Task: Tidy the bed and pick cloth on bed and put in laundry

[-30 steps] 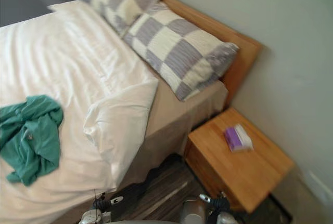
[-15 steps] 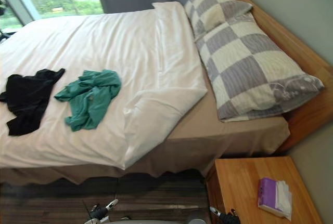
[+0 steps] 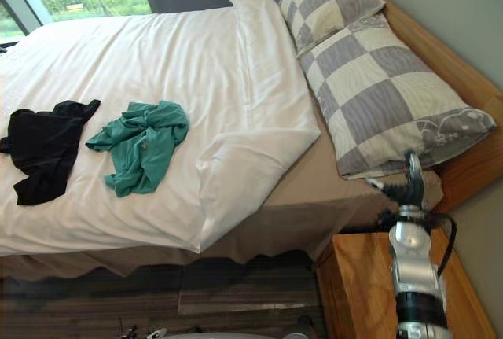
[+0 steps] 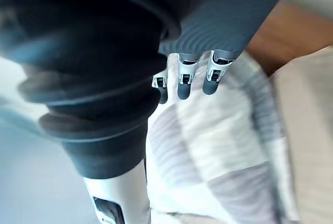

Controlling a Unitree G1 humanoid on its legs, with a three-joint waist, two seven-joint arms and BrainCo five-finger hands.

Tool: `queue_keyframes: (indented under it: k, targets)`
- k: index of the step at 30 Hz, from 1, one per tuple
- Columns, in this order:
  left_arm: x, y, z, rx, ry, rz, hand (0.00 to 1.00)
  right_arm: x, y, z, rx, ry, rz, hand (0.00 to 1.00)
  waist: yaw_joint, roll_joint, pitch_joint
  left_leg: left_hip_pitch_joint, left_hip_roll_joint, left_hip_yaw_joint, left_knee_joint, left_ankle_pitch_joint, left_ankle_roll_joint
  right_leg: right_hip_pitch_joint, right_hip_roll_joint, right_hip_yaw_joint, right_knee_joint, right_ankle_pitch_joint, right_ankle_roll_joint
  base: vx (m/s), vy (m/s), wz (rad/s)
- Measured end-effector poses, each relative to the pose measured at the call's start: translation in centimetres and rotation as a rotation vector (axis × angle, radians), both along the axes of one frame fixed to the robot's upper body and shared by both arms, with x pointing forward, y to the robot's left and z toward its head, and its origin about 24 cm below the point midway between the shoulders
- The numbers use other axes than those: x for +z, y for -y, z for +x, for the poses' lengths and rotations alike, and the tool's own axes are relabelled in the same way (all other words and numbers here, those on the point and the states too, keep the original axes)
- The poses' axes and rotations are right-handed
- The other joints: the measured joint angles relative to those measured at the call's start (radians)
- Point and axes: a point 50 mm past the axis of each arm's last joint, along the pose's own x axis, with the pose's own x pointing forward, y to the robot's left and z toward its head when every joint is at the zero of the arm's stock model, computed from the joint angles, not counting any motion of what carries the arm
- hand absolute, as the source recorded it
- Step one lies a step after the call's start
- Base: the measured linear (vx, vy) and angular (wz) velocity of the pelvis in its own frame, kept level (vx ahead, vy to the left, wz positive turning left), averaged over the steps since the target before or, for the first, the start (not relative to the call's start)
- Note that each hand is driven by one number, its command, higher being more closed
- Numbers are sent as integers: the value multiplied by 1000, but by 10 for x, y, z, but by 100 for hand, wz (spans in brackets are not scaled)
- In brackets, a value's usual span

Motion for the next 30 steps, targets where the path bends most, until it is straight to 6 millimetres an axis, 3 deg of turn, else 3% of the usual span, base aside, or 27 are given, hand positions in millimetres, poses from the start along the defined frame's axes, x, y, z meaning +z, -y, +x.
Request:
queue_keyframes:
  k: [2, 4, 7, 10, 15, 21, 24, 27, 28, 30]
  targets:
    - [1, 1, 6, -33, 9, 3, 0, 32, -13, 20, 67, 85, -59, 0, 1, 0, 10, -45, 2, -5, 2, 15, 6, -30, 1, -6, -15, 18, 0, 13, -21, 17]
    - [4, -4, 25, -53, 52, 17, 0, 81, -30, 42, 140, 214, -130, 0, 0, 1, 53, -99, 4, -26, 5, 35, 13, -61, 3, -23, -31, 43, -5, -52, -9, 22]
    - [12, -17, 44, -82, 105, 60, 0, 142, -58, 59, 232, 375, -217, 0, 7, -10, 102, -166, 14, -29, 4, 56, 19, -113, 16, -25, -58, 80, -13, -97, -8, 7]
    - [19, -28, 60, -97, 151, 96, 0, 181, -78, 63, 288, 485, -288, 0, 26, -9, 141, -209, 17, -37, -1, 71, 23, -149, 20, -28, -67, 98, -15, -84, -7, 4]
    - [32, -41, 83, -106, 225, 135, 0, 202, -96, 69, 324, 522, -353, 0, 35, -6, 198, -286, 18, -63, -1, 97, 32, -208, 22, -45, -67, 119, -19, -52, -4, 11]
    - [48, -37, 121, -162, 346, 155, 0, 195, -110, 80, 352, 459, -433, 0, 59, 6, 274, -369, 18, -92, -1, 128, 40, -274, 23, -62, -69, 145, -21, -63, -4, 11]
    - [59, -38, 138, -201, 406, 172, 0, 202, -116, 86, 355, 448, -470, 0, 60, 21, 300, -423, 18, -114, -2, 141, 43, -316, 23, -78, -70, 159, -22, -64, 3, 15]
    - [69, -35, 155, -248, 453, 183, 0, 209, -118, 93, 336, 431, -519, 0, 79, 37, 311, -484, 15, -128, -1, 148, 51, -363, 23, -84, -86, 182, -19, -69, 7, 7]
    - [73, -33, 164, -251, 482, 179, 0, 208, -116, 96, 325, 413, -525, 100, 86, 41, 314, -501, 14, -131, -1, 154, 57, -376, 22, -86, -90, 188, -20, -46, 8, 6]
    - [79, -28, 171, -270, 519, 173, 0, 207, -115, 98, 313, 398, -539, 100, 88, 53, 321, -521, 13, -140, -1, 155, 56, -381, 21, -99, -100, 194, -20, -15, 9, 13]
